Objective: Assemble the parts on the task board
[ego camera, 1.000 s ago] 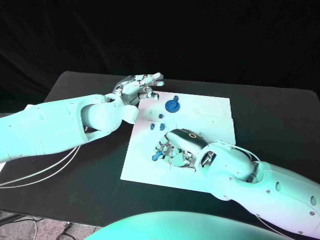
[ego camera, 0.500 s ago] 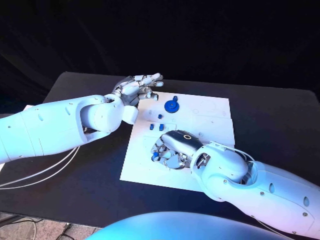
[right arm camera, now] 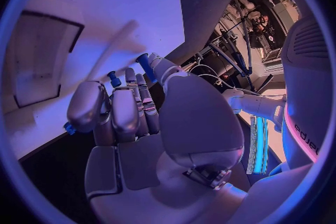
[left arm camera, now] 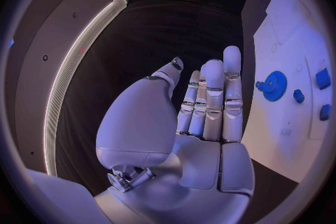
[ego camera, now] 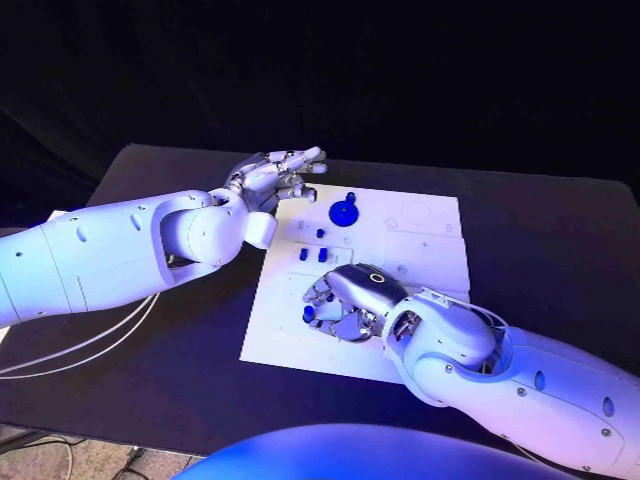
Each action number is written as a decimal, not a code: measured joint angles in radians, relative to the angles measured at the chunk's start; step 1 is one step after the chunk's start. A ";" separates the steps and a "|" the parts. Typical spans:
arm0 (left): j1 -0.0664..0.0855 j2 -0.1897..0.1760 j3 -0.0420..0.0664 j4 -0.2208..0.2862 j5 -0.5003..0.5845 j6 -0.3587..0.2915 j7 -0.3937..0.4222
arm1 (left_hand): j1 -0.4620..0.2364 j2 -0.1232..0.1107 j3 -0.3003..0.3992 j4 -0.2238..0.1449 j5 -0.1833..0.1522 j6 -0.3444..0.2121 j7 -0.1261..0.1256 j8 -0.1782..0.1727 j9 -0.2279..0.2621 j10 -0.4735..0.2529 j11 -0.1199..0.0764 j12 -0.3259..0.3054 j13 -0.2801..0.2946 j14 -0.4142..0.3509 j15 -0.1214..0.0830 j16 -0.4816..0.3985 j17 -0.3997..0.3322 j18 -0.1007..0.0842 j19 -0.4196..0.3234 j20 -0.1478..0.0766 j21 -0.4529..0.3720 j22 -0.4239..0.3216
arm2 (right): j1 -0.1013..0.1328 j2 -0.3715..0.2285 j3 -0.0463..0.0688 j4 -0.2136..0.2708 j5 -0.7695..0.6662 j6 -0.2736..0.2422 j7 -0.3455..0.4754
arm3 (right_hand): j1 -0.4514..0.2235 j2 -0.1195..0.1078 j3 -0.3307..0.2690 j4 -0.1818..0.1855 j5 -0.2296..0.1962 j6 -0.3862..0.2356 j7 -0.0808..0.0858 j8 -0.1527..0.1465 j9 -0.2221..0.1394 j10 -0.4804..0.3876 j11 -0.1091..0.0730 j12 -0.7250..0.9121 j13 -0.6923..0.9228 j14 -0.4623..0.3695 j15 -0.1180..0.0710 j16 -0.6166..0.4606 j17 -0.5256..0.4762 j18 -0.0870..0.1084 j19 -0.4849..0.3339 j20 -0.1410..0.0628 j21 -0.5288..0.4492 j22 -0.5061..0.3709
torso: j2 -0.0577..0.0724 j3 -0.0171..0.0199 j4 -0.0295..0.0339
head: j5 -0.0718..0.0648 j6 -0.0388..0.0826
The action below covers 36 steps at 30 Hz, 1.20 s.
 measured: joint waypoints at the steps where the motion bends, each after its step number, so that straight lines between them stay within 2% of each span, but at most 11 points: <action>1: 0.000 0.000 0.000 0.000 0.000 0.000 0.000 | 0.002 0.002 -0.003 -0.003 0.000 -0.002 -0.002 0.003 0.000 -0.004 -0.004 0.002 0.000 0.000 0.000 0.002 -0.001 0.000 0.000 0.000 0.000 0.000 | -0.001 -0.002 0.000 0.001 0.000 -0.008 0.000 | -0.001 -0.001 -0.016 0.002 0.007 -0.002 0.002 0.000 0.000 -0.013 0.002 0.001 0.000 0.000 0.000 0.000 -0.004 0.000 -0.001 0.001 -0.005 -0.007 | 0.000 -0.0001 -0.0001 | 0.000 0.000; 8: 0.000 0.000 0.000 -0.004 0.000 0.002 -0.003 | 0.004 0.004 -0.004 -0.004 0.000 -0.004 -0.003 0.004 0.000 -0.003 -0.003 0.005 0.001 0.000 0.000 0.004 -0.002 0.000 0.000 0.000 0.000 -0.001 | -0.004 -0.040 0.003 0.045 0.014 -0.094 0.008 | 0.012 0.012 -0.074 0.008 0.021 -0.005 0.005 0.000 0.003 -0.026 0.001 0.048 0.008 0.000 0.000 -0.008 -0.027 0.000 -0.004 0.004 -0.005 -0.016 | -0.001 0.0012 -0.0012 | -0.003 0.006; 15: 0.000 0.000 0.000 -0.007 0.000 0.004 -0.006 | 0.004 0.004 -0.004 -0.004 0.000 -0.004 -0.003 0.004 0.000 -0.007 0.000 0.005 0.001 0.000 0.000 0.004 -0.002 0.000 0.000 0.000 -0.004 -0.001 | -0.003 -0.158 0.051 0.136 0.074 -0.154 0.016 | 0.027 0.028 -0.096 0.021 0.026 0.017 0.012 0.000 0.005 0.061 -0.010 0.117 0.019 0.000 0.000 -0.013 -0.035 0.000 -0.003 0.003 -0.004 -0.005 | -0.002 0.0017 -0.0042 | -0.015 0.018; 17: -0.001 0.000 0.000 -0.008 0.000 0.005 -0.007 | 0.004 0.004 -0.004 -0.004 0.000 -0.004 -0.003 0.004 0.000 -0.007 0.000 0.005 0.001 0.000 0.000 0.004 -0.002 0.000 0.000 0.000 -0.004 -0.001 | -0.001 -0.209 0.065 0.159 0.104 -0.156 0.011 | 0.023 0.032 -0.107 0.033 0.027 0.026 0.010 0.002 0.005 0.135 -0.015 0.160 0.036 -0.001 -0.002 0.021 0.023 0.000 0.026 -0.005 0.036 0.059 | -0.005 0.0017 -0.0066 | -0.021 0.020; 18: -0.002 0.000 -0.001 -0.008 0.000 0.005 -0.007 | 0.004 0.004 -0.004 -0.004 0.000 -0.004 -0.003 0.004 0.000 -0.007 0.000 0.005 0.001 0.000 0.000 0.004 -0.002 0.000 0.000 0.000 -0.004 -0.001 | 0.001 -0.246 0.071 0.171 0.124 -0.156 0.005 | 0.005 0.031 -0.121 0.047 0.032 0.034 0.007 0.006 0.007 0.175 -0.022 0.185 0.049 0.000 -0.012 0.045 0.062 -0.012 0.043 -0.011 0.061 0.099 | -0.006 0.0017 -0.0088 | -0.023 0.021; 23: -0.007 -0.004 -0.001 -0.009 0.000 0.006 -0.008 | 0.004 0.004 -0.004 -0.004 0.000 -0.004 -0.003 0.004 0.000 -0.007 0.000 0.005 0.001 0.000 0.000 0.004 -0.002 0.000 0.000 0.000 -0.004 -0.001 | 0.002 -0.375 0.084 0.209 0.221 -0.156 -0.043 | -0.052 0.010 -0.182 0.107 0.109 0.059 -0.019 0.024 0.011 0.310 -0.060 0.312 0.142 0.001 -0.041 0.097 0.142 -0.016 0.074 -0.039 0.113 0.176 | -0.013 0.0032 -0.0205 | -0.035 0.027; 24: -0.008 -0.005 -0.001 -0.009 0.000 0.006 -0.009 | 0.004 0.004 -0.004 -0.004 0.000 -0.004 -0.003 0.004 0.000 -0.007 0.000 0.005 0.001 0.000 0.000 0.004 -0.002 0.000 0.000 0.000 -0.004 -0.001 | 0.002 -0.392 0.085 0.215 0.239 -0.156 -0.054 | -0.058 0.009 -0.196 0.113 0.131 0.063 -0.024 0.029 0.013 0.326 -0.068 0.355 0.179 0.000 -0.044 0.098 0.144 -0.016 0.078 -0.042 0.118 0.184 | -0.014 0.0036 -0.0244 | -0.037 0.028; 26: -0.011 -0.007 -0.001 -0.009 0.000 0.006 -0.009 | 0.004 0.004 -0.004 -0.004 0.000 -0.004 -0.003 0.004 0.000 -0.007 0.000 0.005 0.001 0.000 0.000 0.004 -0.002 0.000 0.000 0.000 -0.004 -0.001 | 0.000 -0.424 0.086 0.225 0.276 -0.156 -0.082 | -0.060 0.009 -0.233 0.130 0.158 0.072 -0.033 0.045 0.017 0.345 -0.081 0.607 0.451 -0.001 -0.056 0.114 0.164 -0.032 0.087 -0.051 0.132 0.204 | -0.016 0.0054 -0.0295 | -0.040 0.030; 28: -0.012 -0.008 -0.001 -0.010 0.000 0.006 -0.009 | 0.004 0.004 -0.004 -0.004 0.000 -0.004 -0.003 0.004 0.000 -0.007 0.000 0.005 0.001 0.000 0.000 0.004 -0.002 0.000 0.000 0.000 -0.004 -0.001 | -0.005 -0.443 0.087 0.233 0.298 -0.155 -0.106 | -0.062 0.016 -0.272 0.151 0.160 0.077 -0.038 0.066 0.024 0.357 -0.082 0.898 0.772 0.002 -0.059 0.140 0.207 -0.032 0.088 -0.052 0.147 0.227 | -0.018 0.0069 -0.0362 | -0.044 0.032; 30: -0.013 -0.008 -0.001 -0.010 0.000 0.006 -0.009 | 0.004 0.004 -0.006 -0.002 0.000 -0.004 -0.003 0.004 0.000 -0.007 0.000 0.005 0.001 -0.002 0.002 0.004 -0.003 0.000 0.000 0.000 -0.004 -0.001 | -0.010 -0.457 0.087 0.239 0.311 -0.153 -0.127 | -0.048 0.034 -0.298 0.168 0.160 0.077 -0.038 0.083 0.030 0.354 -0.084 1.043 0.938 0.002 -0.059 0.157 0.238 -0.032 0.088 -0.052 0.155 0.241 | -0.019 0.0076 -0.0409 | -0.046 0.033; 36: -0.015 -0.006 -0.001 -0.010 0.000 0.007 -0.010 | 0.004 0.004 -0.007 -0.001 0.000 -0.007 0.000 0.004 0.000 -0.007 0.000 0.005 0.001 -0.003 0.003 0.004 -0.003 0.000 0.000 0.000 -0.004 -0.001 | -0.029 -0.484 0.087 0.256 0.317 -0.126 -0.204 | -0.052 0.054 -0.358 0.201 0.150 0.074 -0.041 0.114 0.045 0.348 -0.080 1.194 1.124 0.002 -0.059 0.178 0.287 -0.032 0.092 -0.056 0.162 0.264 | -0.021 0.0087 -0.0489 | -0.054 0.035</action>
